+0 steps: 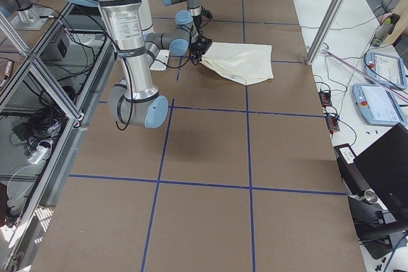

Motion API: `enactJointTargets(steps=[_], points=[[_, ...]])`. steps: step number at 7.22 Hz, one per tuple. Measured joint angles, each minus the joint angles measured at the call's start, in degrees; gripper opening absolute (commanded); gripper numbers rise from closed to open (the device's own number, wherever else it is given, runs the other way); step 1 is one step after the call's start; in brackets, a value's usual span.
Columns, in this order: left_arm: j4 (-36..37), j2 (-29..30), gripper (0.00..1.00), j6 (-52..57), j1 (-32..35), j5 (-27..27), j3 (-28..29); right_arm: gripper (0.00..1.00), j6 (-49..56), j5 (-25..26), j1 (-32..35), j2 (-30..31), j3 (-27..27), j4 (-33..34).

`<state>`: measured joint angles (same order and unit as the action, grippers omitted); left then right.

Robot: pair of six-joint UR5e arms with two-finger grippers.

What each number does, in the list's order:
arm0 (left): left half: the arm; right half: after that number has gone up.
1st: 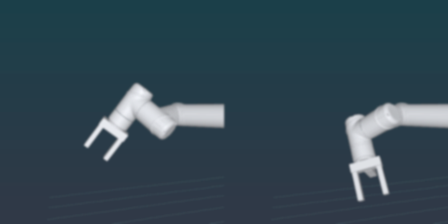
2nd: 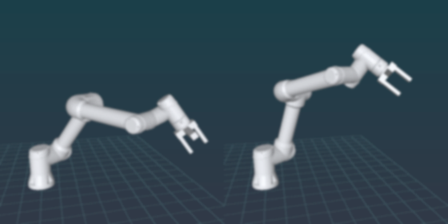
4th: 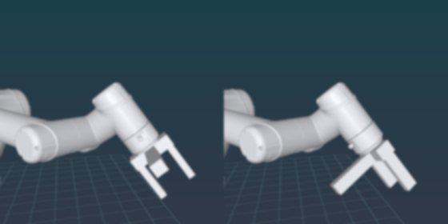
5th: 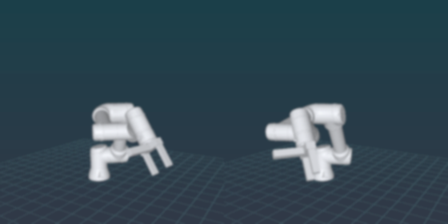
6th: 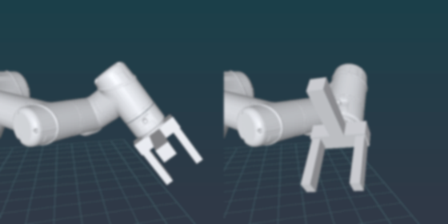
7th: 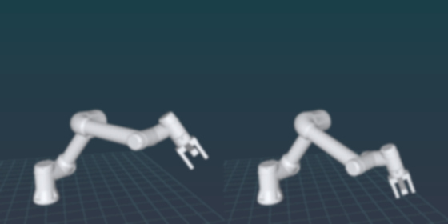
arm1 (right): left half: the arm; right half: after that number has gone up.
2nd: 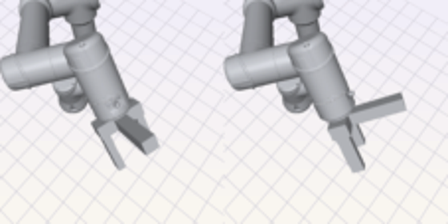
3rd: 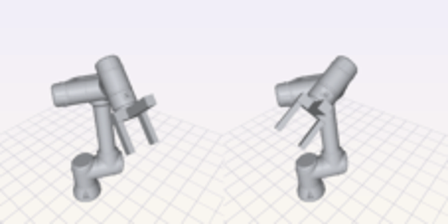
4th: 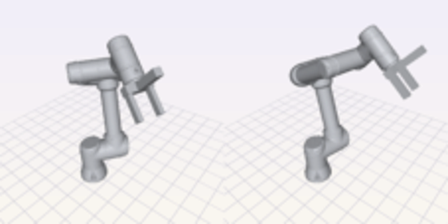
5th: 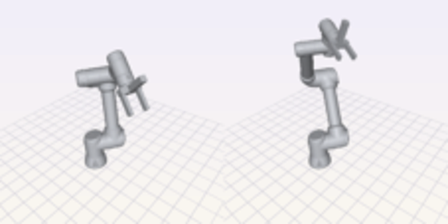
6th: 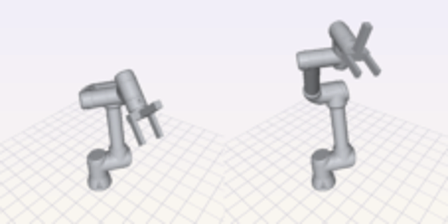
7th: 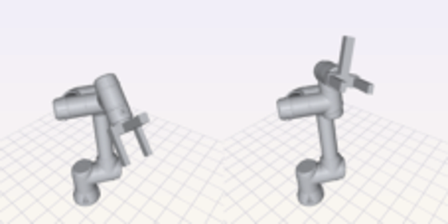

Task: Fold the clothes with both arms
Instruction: 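Lower both grippers to the shirt edge nearest the robot and grasp, then lift the near edge with both grippers and fold it toward the collar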

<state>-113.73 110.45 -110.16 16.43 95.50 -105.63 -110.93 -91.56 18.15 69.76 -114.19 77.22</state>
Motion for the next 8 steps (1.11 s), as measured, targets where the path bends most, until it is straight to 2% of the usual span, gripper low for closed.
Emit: enactJointTargets(steps=[2, 5, 6, 8], points=[[4.04, -0.02, 0.0, -1.34, -0.56, 1.35, -5.64, 0.0, -1.73, -0.04, -0.28, 1.55, -2.77, 0.05], [7.95, -0.18, 0.0, -4.43, -0.87, 2.17, -14.84, 0.0, -7.64, -0.15, -2.93, 8.48, -14.09, 0.12], [9.83, 0.14, 0.0, -4.73, -0.81, 2.21, -18.17, 0.0, -8.44, -0.1, -2.74, 9.03, -15.83, 0.12], [11.65, 2.59, 0.0, -3.11, 3.16, 2.26, -19.68, 0.0, -8.36, -0.29, 1.41, 7.54, -14.12, 0.07]])
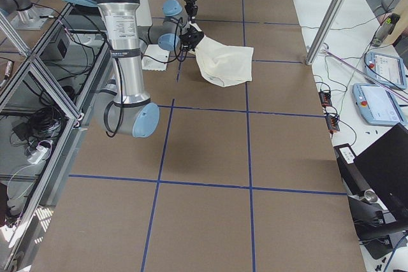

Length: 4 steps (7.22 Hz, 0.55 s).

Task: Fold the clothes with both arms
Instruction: 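Lift the near edge with both grippers and fold it toward the collar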

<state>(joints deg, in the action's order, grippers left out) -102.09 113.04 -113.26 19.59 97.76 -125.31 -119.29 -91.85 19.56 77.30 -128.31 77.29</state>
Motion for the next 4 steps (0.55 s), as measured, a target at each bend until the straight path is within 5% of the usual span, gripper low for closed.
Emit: enactJointTargets(steps=[4], points=[[-1.99, 8.09, 0.0, 3.1, 8.75, -0.07, 12.57, 0.0, 0.2, -5.08, 10.04, -9.12, 10.92, 0.68]])
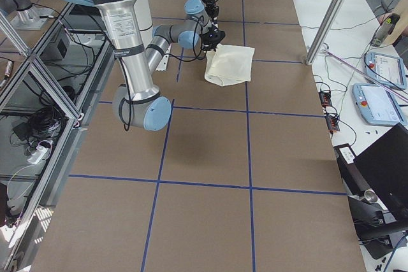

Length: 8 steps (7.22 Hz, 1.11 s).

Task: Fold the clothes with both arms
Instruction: 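Lift the near edge with both grippers and fold it toward the collar, then lay the folded edge down on the far side with both grippers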

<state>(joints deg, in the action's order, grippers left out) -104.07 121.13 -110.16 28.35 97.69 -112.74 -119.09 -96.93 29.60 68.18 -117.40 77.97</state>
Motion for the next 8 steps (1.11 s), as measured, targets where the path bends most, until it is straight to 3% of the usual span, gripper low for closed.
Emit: enactJointTargets(steps=[6, 7, 8], points=[[-13.49, 8.55, 0.0, 9.38, 6.67, -0.29, 24.21, 0.0, 4.12, -3.45, 6.87, -9.94, 18.94, -0.41], [-15.61, 10.36, 0.54, 10.67, 7.55, -0.32, 28.38, 0.0, 6.16, -4.87, 8.18, -12.13, 23.57, -0.9], [-18.14, 13.04, 0.6, 12.45, 8.57, -0.4, 33.94, 0.0, 8.55, -6.59, 9.65, -13.84, 28.76, -3.25]])
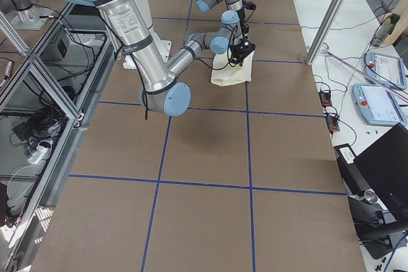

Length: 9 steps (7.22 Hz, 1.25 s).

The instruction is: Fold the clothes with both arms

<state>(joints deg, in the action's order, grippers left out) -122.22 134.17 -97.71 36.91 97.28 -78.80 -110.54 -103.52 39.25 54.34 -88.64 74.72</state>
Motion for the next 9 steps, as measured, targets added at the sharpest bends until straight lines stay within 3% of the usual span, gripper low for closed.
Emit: enactJointTargets(steps=[1, 3, 7, 9], points=[[-2.27, 2.11, 0.6, 2.56, 1.22, -0.03, 4.4, 0.0, 1.57, -1.39, 1.13, -0.78, 4.23, -3.63], [-4.59, 2.64, 0.6, 7.21, 3.55, 0.28, 6.64, 0.0, 2.59, -2.6, 2.04, -1.21, 7.24, -6.79], [-6.02, -1.99, 0.58, 9.42, 4.07, 0.39, 1.78, 0.0, 7.93, -6.84, 6.14, -2.4, 10.27, -7.3], [-6.46, -1.87, 0.55, 9.38, 3.7, 0.37, 2.91, 0.0, 9.07, -7.58, 6.91, -4.15, 12.31, -7.31]])
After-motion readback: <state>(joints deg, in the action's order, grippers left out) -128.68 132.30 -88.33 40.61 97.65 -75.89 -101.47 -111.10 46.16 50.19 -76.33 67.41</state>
